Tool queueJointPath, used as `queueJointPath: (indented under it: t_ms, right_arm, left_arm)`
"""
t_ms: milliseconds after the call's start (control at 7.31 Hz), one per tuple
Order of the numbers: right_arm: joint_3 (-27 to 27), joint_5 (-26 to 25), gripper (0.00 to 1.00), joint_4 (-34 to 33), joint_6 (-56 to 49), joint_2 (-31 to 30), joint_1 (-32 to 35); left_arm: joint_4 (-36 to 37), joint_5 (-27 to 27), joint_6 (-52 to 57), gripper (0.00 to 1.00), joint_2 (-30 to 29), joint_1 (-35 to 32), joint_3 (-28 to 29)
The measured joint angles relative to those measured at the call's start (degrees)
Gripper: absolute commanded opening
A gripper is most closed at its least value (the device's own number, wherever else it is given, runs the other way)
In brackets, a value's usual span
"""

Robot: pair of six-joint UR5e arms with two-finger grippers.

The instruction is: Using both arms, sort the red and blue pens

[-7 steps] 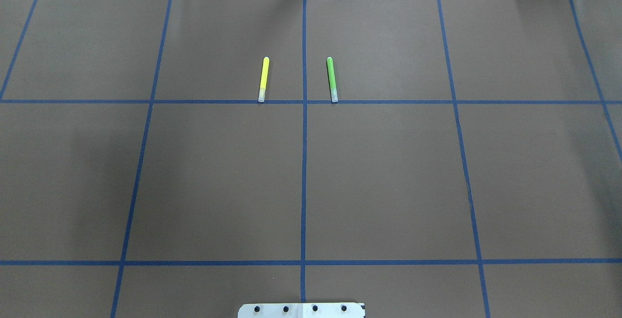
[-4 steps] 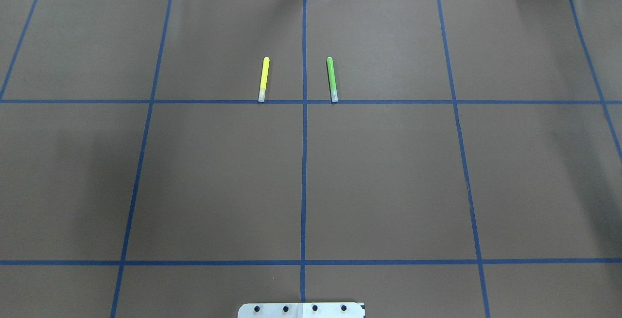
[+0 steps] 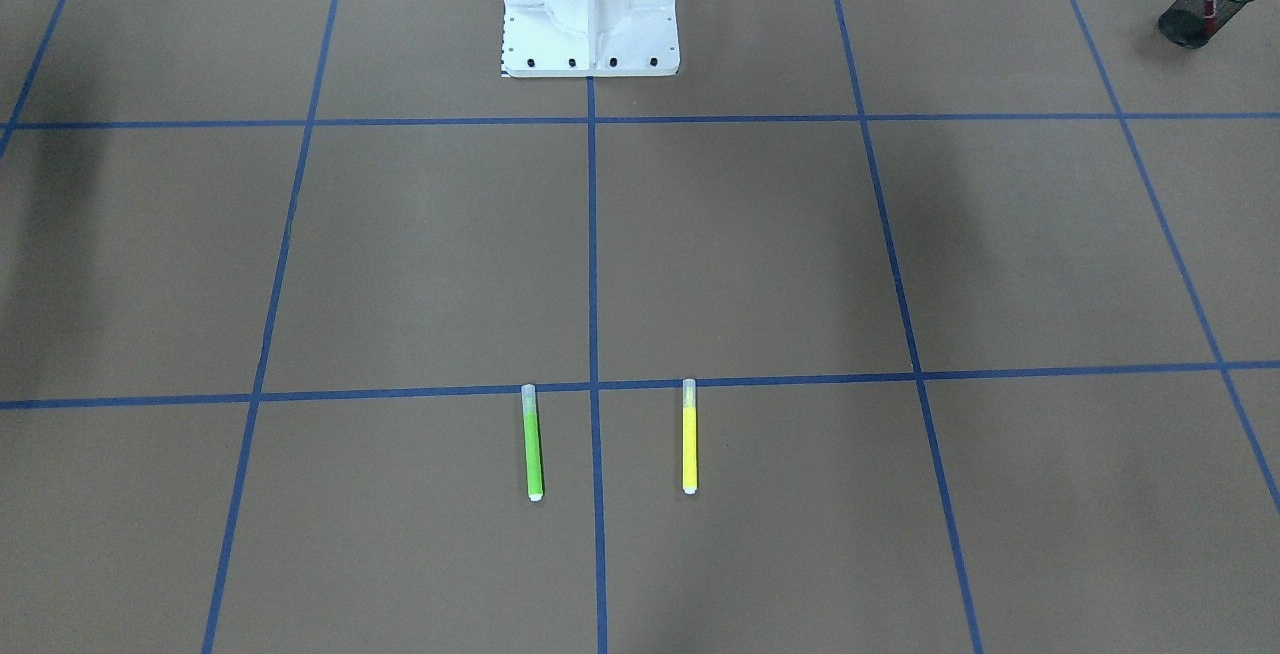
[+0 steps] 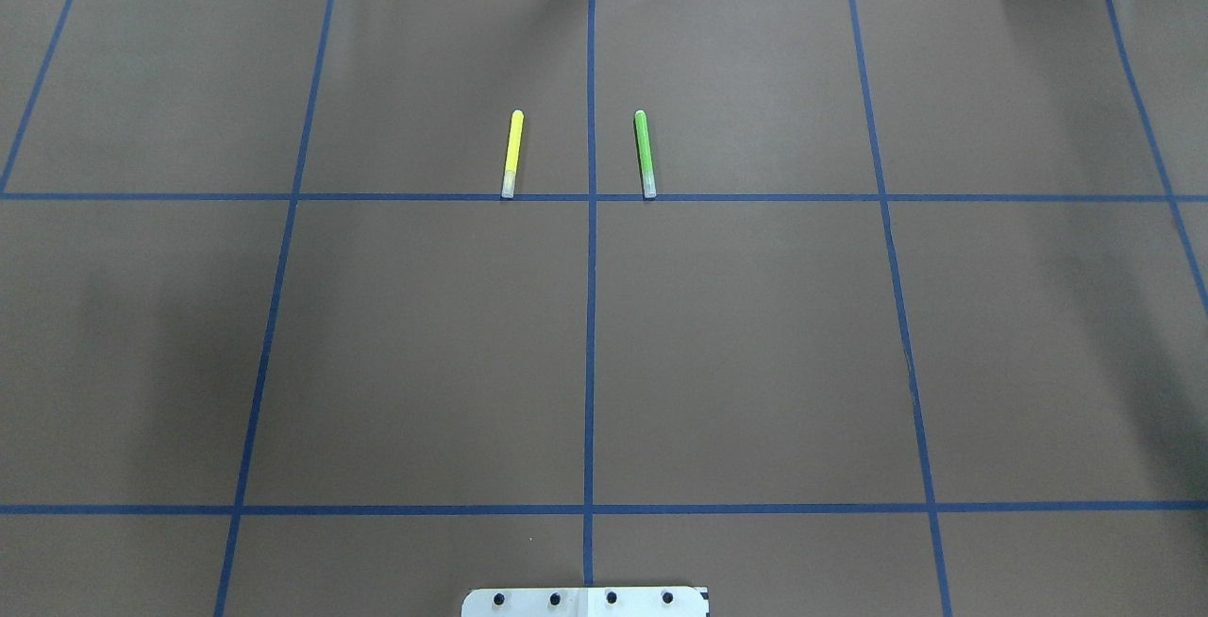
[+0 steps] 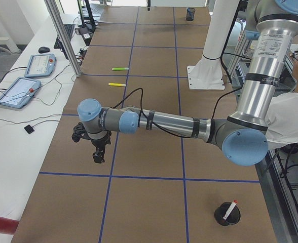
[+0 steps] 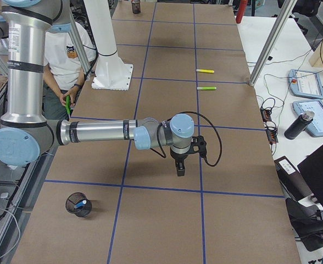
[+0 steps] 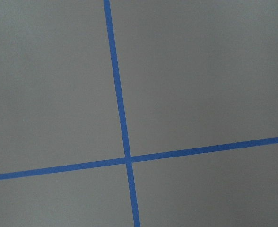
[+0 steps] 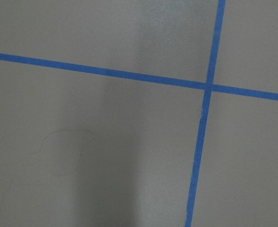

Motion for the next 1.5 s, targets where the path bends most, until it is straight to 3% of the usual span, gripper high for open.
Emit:
queueJointPath:
  t_ms: [410, 1504]
  right_arm:
    - [1.85, -0.28, 1.00, -4.20, -1.94, 0.58, 0.34]
    - [1.98, -1.97, 1.00, -4.43, -2.33, 1.44, 0.11]
  left_arm:
    - [-0.26, -2.24, -0.60, 1.00, 3.49, 0.01, -1.92]
    - [-0.62, -2.85, -0.79, 1.00, 9.58, -0.13, -9.36]
